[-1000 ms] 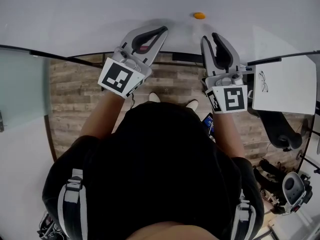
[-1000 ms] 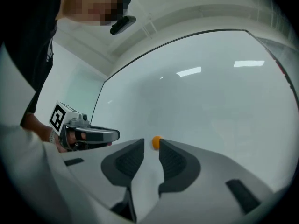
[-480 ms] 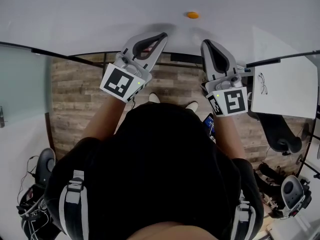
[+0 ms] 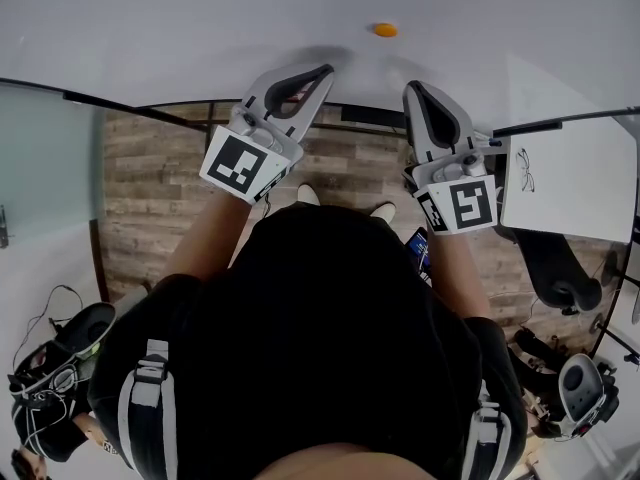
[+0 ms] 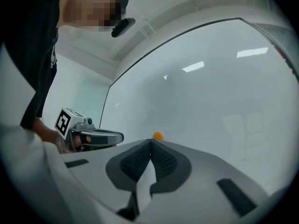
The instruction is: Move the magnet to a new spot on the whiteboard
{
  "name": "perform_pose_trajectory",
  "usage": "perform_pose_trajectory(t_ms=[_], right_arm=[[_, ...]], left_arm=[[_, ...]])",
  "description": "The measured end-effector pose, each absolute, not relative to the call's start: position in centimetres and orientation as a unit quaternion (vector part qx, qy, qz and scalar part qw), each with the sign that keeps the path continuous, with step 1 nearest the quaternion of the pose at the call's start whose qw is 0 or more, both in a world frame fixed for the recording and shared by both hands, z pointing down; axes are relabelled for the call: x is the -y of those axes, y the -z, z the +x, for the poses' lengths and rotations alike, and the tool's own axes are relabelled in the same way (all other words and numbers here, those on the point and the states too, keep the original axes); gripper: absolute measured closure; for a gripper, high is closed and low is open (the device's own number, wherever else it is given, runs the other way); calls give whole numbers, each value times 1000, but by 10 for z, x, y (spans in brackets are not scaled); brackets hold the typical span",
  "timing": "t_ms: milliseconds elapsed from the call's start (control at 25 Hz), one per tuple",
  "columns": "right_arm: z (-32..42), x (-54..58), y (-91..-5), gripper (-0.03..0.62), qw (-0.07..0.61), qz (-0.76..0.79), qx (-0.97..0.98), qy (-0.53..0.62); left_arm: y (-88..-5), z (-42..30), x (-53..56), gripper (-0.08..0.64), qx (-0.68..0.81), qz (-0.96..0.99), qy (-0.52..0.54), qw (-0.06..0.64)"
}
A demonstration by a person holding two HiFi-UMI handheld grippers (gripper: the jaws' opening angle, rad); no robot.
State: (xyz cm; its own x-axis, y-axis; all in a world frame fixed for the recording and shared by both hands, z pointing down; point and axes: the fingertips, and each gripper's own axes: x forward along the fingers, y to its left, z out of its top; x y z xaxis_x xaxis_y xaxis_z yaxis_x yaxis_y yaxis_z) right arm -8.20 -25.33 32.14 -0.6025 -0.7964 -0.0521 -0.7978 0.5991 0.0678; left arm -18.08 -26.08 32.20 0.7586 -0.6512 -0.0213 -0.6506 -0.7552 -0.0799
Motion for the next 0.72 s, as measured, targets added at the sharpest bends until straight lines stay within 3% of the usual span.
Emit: perform_pose_trajectory(t_ms=[720], right_arm=[[-73, 259, -323, 591, 11, -449, -893, -43]], left_arm=[[-326, -178, 264, 555, -351, -935, 8, 41]])
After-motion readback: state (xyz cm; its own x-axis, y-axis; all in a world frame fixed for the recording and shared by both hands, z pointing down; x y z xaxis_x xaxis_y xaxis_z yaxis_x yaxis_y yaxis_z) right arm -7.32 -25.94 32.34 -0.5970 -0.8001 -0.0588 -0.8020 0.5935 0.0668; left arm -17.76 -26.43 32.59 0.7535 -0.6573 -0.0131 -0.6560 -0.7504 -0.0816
